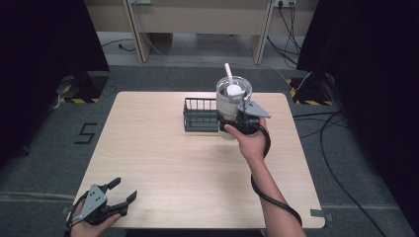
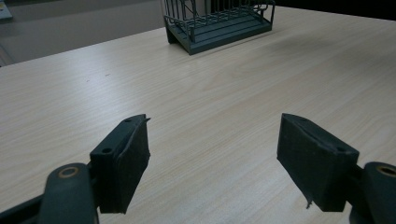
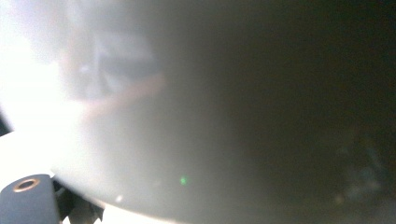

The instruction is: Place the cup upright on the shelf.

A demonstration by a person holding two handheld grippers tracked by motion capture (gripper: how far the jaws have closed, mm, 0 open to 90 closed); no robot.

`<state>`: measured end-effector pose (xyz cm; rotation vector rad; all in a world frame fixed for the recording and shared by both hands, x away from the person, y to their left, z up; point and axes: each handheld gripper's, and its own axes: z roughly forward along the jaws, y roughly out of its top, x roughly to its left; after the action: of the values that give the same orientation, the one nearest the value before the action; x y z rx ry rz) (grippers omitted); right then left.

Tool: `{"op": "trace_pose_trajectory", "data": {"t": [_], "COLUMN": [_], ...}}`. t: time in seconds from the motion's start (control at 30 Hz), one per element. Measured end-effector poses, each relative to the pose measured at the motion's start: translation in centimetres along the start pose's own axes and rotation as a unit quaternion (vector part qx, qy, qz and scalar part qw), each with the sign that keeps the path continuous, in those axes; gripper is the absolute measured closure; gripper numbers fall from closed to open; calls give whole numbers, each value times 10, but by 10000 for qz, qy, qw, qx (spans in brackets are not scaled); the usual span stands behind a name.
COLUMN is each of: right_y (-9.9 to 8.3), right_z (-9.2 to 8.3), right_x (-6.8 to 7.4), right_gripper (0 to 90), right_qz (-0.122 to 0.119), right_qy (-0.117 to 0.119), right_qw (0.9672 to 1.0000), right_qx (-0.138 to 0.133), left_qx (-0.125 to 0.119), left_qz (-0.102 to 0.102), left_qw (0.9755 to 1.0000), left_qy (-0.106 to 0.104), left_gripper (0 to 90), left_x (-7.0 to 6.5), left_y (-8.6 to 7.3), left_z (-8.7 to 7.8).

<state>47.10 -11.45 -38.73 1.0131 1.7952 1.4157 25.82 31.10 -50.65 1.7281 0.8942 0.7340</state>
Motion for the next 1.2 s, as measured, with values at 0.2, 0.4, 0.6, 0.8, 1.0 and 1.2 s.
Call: {"op": "trace_pose_trajectory", "data": {"t": [0.2, 0.4, 0.6, 0.8, 1.0, 1.2], "right_y": [7, 13, 16, 19, 23, 26], "right_z": [5, 12, 17, 24, 29, 36], "right_x": [-6, -13, -17, -21, -23, -25], "right_gripper": [104, 104, 104, 104, 104, 104], "right_qz": [86, 99, 124, 222, 262, 280], "right_qy": [-80, -161, -230, -261, -291, -345], "right_qw": [9999, 9998, 9997, 9994, 9992, 9990], "right_qx": [-54, -9, 0, -26, -39, -37], "left_qx": [-1, -19, -7, -17, -19, -10], "left_qz": [2, -6, -4, -25, -1, -7], "left_qw": [10000, 10000, 10000, 10000, 10000, 10000], "left_qy": [1, -6, -11, -1, 3, 0], "left_gripper": [247, 247, 247, 247, 248, 248], "left_x": [0, 0, 0, 0, 0, 0], "left_y": [0, 0, 0, 0, 0, 0], "left_z": [0, 0, 0, 0, -1, 0]}}
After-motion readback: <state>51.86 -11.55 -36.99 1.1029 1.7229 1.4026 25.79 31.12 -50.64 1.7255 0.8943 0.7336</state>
